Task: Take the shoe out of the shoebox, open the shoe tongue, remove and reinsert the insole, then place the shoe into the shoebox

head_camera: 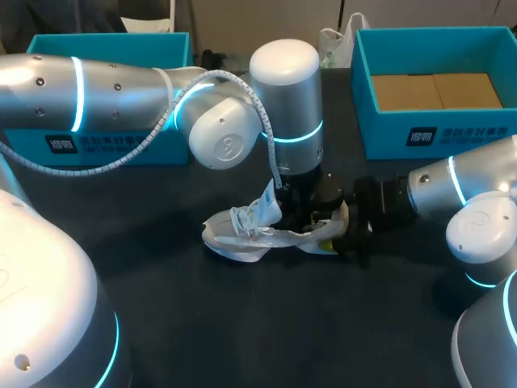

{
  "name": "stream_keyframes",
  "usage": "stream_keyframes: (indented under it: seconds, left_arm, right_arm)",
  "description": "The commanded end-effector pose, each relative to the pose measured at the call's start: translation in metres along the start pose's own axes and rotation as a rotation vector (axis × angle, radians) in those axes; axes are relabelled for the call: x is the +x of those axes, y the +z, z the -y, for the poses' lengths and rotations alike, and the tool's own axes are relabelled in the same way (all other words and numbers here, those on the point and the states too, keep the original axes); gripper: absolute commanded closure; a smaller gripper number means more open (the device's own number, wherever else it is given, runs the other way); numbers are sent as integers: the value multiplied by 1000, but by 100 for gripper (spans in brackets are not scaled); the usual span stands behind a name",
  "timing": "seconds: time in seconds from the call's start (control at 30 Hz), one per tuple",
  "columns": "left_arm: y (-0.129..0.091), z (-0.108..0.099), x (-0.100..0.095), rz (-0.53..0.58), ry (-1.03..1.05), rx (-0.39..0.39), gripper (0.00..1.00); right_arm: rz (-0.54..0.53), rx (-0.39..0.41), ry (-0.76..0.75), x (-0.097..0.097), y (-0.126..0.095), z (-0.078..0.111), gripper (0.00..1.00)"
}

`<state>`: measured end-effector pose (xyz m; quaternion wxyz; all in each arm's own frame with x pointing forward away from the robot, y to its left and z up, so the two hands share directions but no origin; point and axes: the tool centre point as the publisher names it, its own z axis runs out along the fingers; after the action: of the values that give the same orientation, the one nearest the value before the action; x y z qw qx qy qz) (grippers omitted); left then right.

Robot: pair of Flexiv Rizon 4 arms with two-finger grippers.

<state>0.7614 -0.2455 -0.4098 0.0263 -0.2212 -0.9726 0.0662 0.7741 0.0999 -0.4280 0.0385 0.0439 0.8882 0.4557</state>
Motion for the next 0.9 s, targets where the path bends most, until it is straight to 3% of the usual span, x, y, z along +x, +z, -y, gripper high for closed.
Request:
stream_keyframes:
  seconds: [0.03, 0.1, 0.23, 0.3, 0.33, 0.37, 0.43, 0.9]
  left_arm:
    - [15, -2, 0, 16, -2, -17, 40]
    - [19, -2, -2, 15, -5, -22, 41]
    - [26, -4, -7, 21, -12, -38, 55]
    - [29, -5, -9, 24, -13, -46, 65]
    - [30, -6, -10, 26, -15, -56, 75]
    - [31, -6, -10, 27, -15, -57, 78]
    - [32, -9, -12, 27, -17, -64, 100]
    - [-11, -22, -2, -39, -20, -49, 100]
  right_arm:
    - [-1, 5, 0, 0, 3, 1, 100]
    - [-1, 5, 0, 0, 3, 1, 100]
    - [-1, 5, 0, 0, 3, 1, 100]
    - [-1, 5, 0, 0, 3, 1, 100]
    - [-1, 5, 0, 0, 3, 1, 100]
    - [-1, 5, 0, 0, 3, 1, 100]
    - [-1, 5, 0, 0, 3, 1, 100]
    - [-1, 5, 0, 0, 3, 1, 100]
